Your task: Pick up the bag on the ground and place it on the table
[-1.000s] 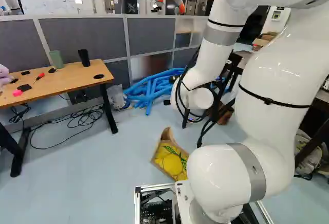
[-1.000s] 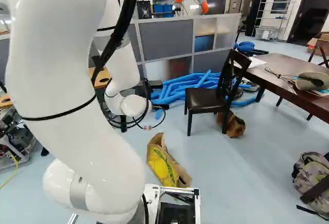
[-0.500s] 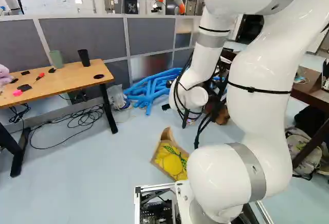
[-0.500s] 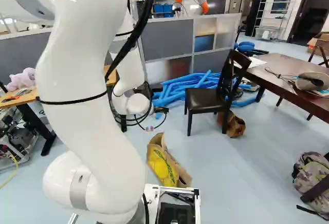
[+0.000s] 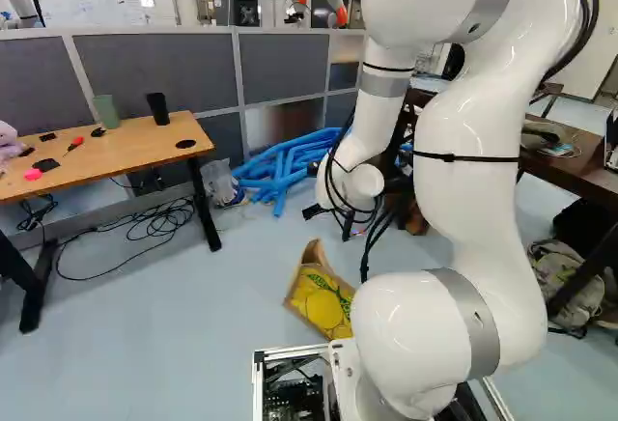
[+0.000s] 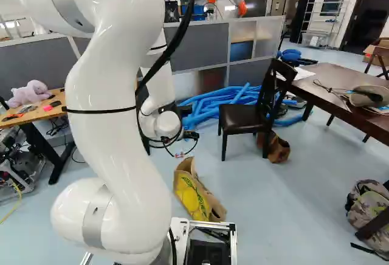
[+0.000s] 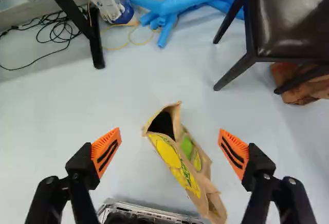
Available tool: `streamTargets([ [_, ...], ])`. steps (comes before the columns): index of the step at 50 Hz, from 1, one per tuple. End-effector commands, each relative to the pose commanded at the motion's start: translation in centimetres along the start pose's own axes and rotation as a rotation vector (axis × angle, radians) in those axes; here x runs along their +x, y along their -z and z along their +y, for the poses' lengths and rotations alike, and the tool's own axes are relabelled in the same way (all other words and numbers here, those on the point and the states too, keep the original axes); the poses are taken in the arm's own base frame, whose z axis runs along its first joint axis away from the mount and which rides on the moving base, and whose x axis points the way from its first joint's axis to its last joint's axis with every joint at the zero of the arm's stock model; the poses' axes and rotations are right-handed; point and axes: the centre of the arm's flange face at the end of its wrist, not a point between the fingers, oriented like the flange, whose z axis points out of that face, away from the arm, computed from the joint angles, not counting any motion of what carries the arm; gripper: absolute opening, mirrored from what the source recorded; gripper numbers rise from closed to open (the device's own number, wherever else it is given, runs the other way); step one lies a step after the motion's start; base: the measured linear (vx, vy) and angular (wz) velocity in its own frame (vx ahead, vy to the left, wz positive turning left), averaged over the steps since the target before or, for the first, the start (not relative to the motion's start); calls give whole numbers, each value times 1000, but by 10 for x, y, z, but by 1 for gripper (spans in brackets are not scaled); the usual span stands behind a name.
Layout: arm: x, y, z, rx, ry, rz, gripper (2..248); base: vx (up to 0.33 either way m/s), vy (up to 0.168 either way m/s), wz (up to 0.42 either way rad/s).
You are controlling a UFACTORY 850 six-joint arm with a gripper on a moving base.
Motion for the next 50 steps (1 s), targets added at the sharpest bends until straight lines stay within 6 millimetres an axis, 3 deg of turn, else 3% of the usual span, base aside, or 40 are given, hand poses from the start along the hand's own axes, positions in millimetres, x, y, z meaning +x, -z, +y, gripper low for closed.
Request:
streamTargets([
  [50, -32, -66, 16, 73, 96, -256, 247, 0, 0, 0],
])
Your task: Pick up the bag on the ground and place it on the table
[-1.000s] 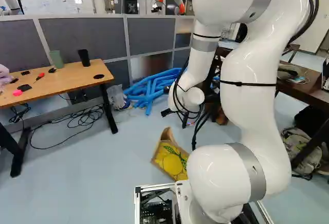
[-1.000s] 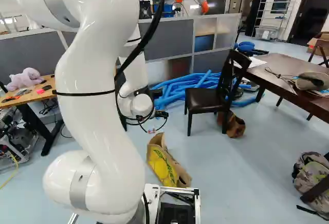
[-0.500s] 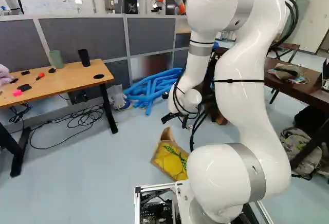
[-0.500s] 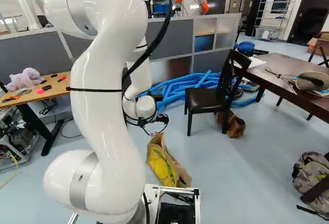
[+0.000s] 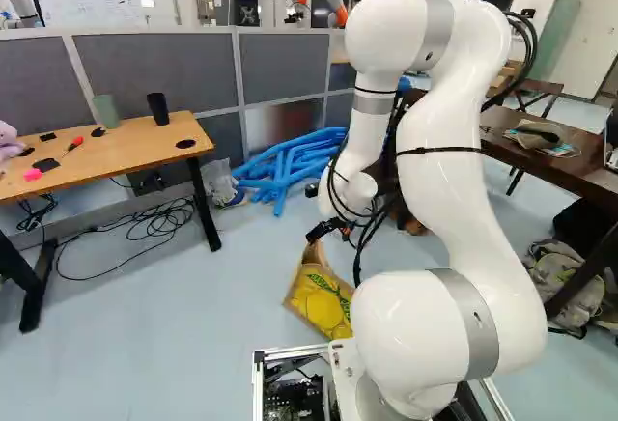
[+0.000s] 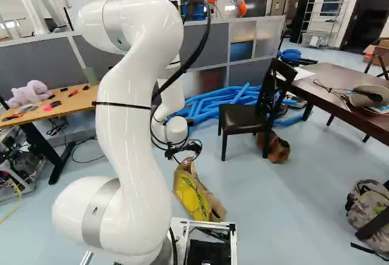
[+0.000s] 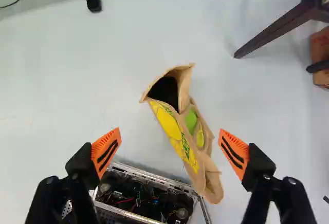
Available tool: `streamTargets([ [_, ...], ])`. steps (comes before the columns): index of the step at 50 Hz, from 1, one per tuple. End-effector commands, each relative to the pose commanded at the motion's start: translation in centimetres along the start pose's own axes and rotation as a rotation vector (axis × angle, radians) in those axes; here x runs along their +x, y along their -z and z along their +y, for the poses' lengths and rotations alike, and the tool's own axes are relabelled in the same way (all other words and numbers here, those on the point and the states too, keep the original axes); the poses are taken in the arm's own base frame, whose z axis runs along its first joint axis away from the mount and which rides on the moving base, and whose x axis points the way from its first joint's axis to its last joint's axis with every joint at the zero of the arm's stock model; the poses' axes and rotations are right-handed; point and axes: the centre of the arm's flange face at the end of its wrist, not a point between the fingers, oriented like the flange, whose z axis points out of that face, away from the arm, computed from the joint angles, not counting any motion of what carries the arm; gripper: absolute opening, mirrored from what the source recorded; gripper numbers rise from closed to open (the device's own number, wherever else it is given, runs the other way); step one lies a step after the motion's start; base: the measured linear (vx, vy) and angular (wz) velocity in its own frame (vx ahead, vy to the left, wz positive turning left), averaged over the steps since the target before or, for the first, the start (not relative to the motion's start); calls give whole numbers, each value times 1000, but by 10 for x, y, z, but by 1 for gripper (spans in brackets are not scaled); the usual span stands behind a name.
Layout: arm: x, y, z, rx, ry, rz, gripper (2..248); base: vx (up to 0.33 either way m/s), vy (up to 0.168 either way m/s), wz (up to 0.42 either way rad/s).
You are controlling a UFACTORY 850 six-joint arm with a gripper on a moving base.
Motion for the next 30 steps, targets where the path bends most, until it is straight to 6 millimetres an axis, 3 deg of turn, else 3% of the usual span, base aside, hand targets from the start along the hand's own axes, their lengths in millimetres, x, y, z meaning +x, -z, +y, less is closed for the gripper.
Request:
streamTargets([
  [30, -4, -46, 25, 27, 38, -108, 247, 0, 0, 0],
])
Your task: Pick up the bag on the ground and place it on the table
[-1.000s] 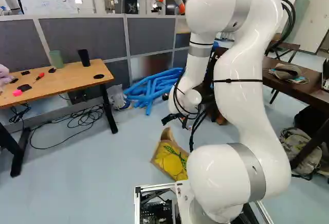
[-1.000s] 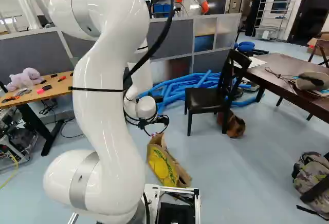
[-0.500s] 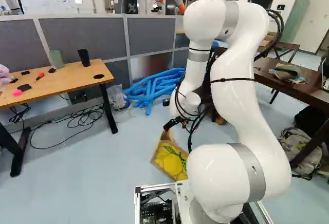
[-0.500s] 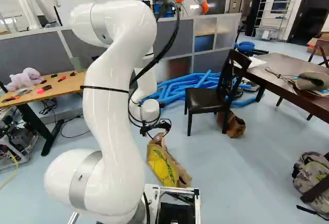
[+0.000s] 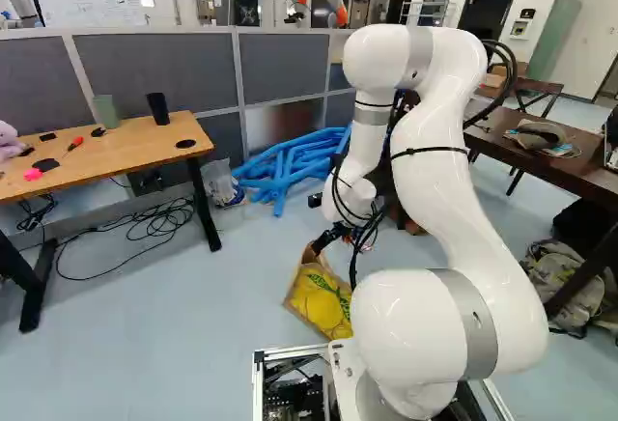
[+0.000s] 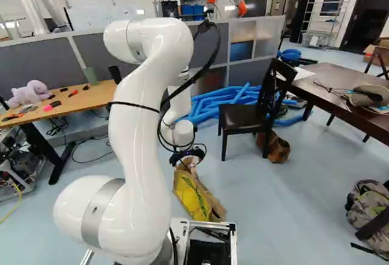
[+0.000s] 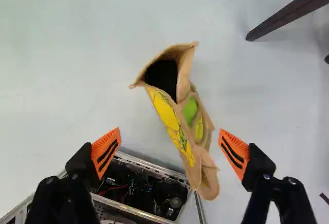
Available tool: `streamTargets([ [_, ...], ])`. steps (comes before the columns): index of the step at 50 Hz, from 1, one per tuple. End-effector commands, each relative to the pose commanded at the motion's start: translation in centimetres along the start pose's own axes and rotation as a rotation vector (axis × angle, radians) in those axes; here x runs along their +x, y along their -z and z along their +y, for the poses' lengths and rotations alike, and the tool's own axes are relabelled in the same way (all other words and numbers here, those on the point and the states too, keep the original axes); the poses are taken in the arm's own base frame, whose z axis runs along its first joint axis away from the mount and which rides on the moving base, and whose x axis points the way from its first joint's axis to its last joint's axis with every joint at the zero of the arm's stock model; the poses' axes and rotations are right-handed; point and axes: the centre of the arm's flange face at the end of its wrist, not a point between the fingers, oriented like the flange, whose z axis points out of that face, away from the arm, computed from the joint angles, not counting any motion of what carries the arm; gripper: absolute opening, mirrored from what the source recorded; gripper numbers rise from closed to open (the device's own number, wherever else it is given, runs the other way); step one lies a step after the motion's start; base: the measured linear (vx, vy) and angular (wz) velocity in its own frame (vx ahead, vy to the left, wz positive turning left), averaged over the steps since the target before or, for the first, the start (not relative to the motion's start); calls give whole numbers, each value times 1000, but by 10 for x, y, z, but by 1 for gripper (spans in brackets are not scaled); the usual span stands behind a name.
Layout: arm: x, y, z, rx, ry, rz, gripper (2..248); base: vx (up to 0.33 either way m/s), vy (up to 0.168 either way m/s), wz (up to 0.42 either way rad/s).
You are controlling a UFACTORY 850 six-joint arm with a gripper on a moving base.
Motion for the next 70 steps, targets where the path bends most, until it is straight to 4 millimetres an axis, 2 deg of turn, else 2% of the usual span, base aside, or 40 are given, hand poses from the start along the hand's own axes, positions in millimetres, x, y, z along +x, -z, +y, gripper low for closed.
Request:
streamTargets([
  [30, 8, -47, 22, 10, 5, -36, 247, 0, 0, 0],
  [60, 3, -93, 27, 32, 32, -96, 247, 0, 0, 0],
  [70, 1, -108, 29, 42, 108, -104, 247, 0, 0, 0],
])
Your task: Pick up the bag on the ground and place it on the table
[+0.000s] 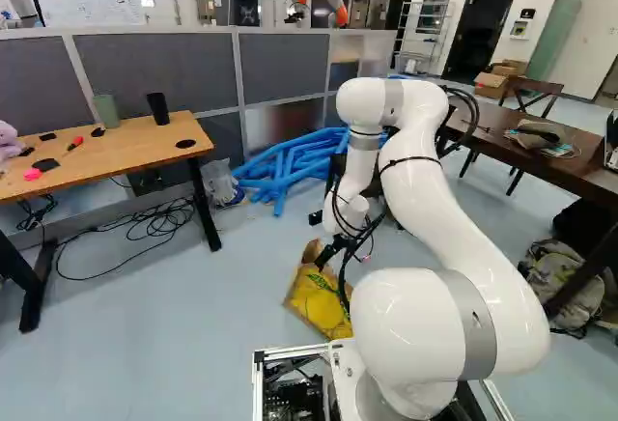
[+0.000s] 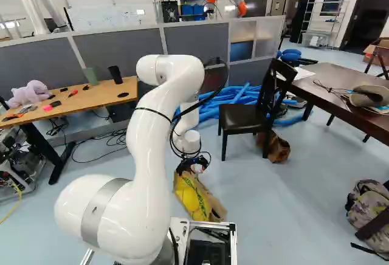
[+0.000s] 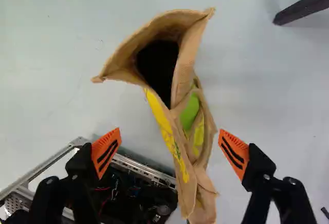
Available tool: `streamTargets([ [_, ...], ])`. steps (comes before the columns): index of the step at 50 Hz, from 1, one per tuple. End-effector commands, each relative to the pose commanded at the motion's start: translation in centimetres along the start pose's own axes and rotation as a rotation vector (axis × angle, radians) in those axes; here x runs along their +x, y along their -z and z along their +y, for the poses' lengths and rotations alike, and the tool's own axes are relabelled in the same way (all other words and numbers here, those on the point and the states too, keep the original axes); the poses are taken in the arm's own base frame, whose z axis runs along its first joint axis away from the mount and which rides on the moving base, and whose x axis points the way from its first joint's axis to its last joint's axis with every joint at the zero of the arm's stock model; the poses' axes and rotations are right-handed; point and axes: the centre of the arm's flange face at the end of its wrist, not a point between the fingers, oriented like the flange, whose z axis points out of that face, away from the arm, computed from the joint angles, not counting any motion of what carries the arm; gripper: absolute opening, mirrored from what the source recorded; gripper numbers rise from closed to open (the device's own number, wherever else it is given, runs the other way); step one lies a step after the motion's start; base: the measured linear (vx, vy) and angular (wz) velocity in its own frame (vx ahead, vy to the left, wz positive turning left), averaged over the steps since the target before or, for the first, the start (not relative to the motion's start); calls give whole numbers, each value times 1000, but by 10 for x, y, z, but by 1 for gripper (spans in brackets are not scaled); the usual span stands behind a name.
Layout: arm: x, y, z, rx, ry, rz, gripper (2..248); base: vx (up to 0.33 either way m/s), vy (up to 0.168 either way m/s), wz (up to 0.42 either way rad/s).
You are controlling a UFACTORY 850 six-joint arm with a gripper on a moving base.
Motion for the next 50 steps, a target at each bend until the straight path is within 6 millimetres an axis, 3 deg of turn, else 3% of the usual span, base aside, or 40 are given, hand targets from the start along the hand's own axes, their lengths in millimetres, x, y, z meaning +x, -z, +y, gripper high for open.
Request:
streamTargets([
  [35, -2, -53, 5, 23, 375, -19, 247, 0, 0, 0],
  [50, -3, -76, 7, 30, 406, -25, 247, 0, 0, 0],
])
